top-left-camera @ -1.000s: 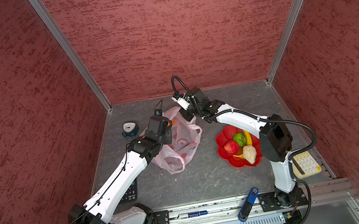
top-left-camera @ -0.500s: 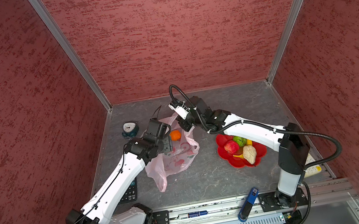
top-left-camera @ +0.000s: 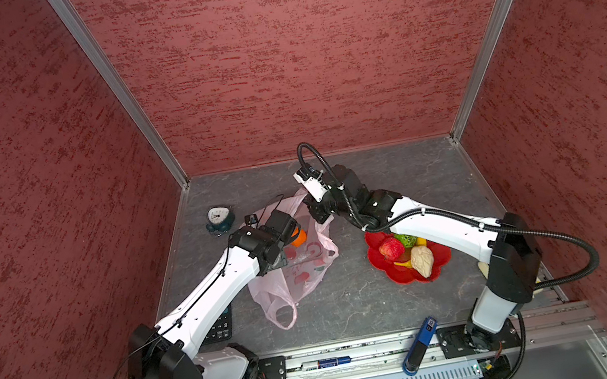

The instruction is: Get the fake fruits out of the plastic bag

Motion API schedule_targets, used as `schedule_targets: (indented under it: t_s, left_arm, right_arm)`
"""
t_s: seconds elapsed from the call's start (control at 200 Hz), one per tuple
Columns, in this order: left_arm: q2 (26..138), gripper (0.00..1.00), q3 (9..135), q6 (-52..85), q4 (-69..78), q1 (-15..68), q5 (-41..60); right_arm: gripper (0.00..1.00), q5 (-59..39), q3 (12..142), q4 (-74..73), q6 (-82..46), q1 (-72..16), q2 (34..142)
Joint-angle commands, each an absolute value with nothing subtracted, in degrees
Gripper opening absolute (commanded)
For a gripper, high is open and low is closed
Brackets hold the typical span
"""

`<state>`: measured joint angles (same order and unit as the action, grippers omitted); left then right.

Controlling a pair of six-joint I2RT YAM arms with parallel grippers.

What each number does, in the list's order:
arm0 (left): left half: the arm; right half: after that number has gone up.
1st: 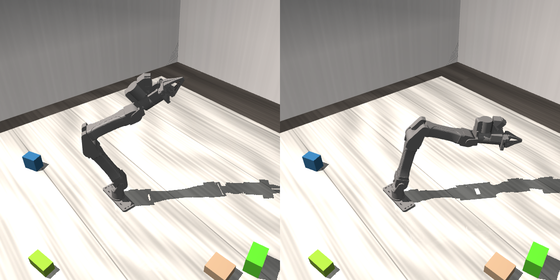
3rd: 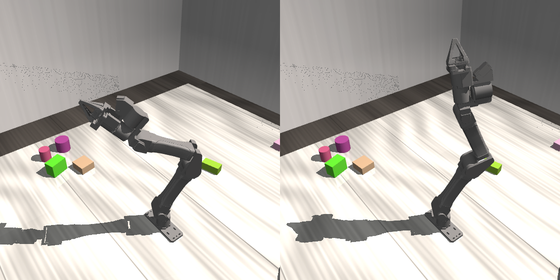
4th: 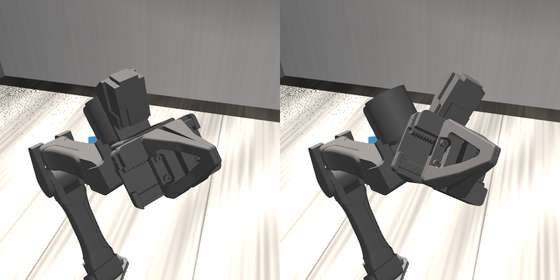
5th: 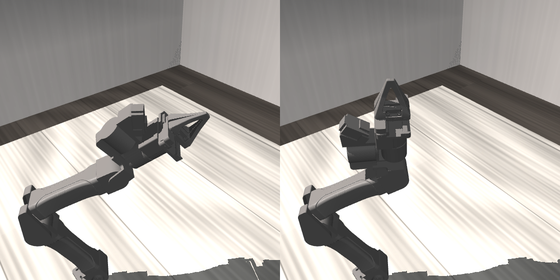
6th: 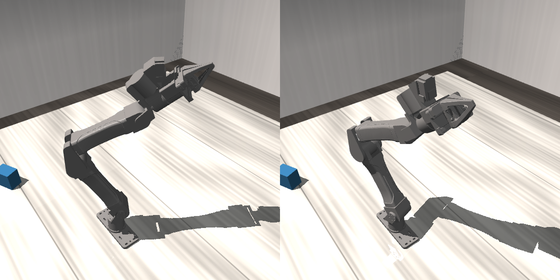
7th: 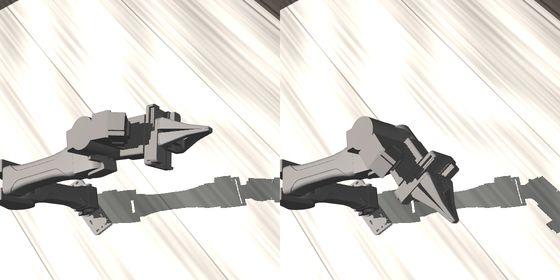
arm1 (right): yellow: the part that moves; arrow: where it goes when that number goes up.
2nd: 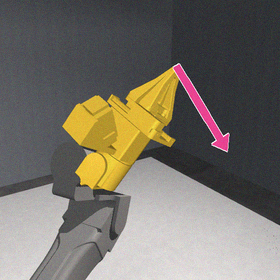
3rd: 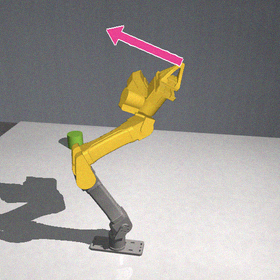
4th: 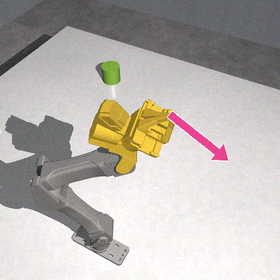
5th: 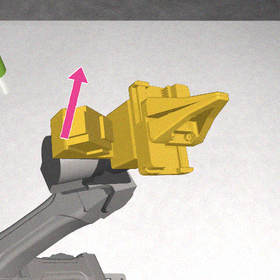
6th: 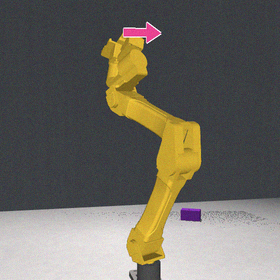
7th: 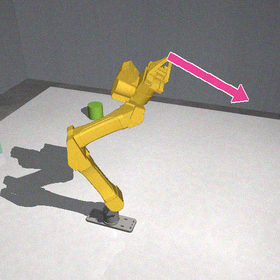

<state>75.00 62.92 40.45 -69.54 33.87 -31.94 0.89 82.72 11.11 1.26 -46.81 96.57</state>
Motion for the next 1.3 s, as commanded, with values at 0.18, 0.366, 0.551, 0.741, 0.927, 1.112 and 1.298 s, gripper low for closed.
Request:
schedule_targets:
  t_s: [0.18, 0.366, 0.551, 0.741, 0.927, 1.112, 1.298]
  left_arm:
    - [72.8, 0.92, 57.9, 44.0, -64.3, 29.3, -37.0]
    - [70.5, 0.49, 55.9, 37.5, -53.3, 25.0, -32.2]
    - [68.2, 0.19, 57.2, 32.0, -45.3, 24.1, -28.0]
    - [64.5, 0.13, 56.7, 27.6, -38.3, 24.3, -20.4]
    - [64.4, 0.13, 57.8, 23.6, -35.6, 25.8, -16.9]
    - [66.7, 0.12, 59.6, 21.3, -35.4, 27.6, -15.3]
    - [68.8, 0.12, 62.3, 17.8, -36.1, 29.8, -13.7]
  right_arm:
    - [0.14, 1.8, 80.4, 8.6, 0.1, -47.1, 94.4]
    - [0.14, 2.7, 79.1, 7.3, 0.6, -47.1, 94.4]
    - [0.14, 4.3, 79.2, 6.6, 0.7, -47.1, 95.4]
    - [0.14, 5.5, 78.0, 5.2, 0.0, -47.1, 95.7]
    - [0.14, 5.6, 76.5, 3.9, -1.7, -47.0, 95.9]
    - [0.13, 6.5, 74.7, 2.6, -3.7, -47.0, 95.1]
    - [0.13, 8.2, 73.2, 1.5, -4.9, -46.9, 94.1]
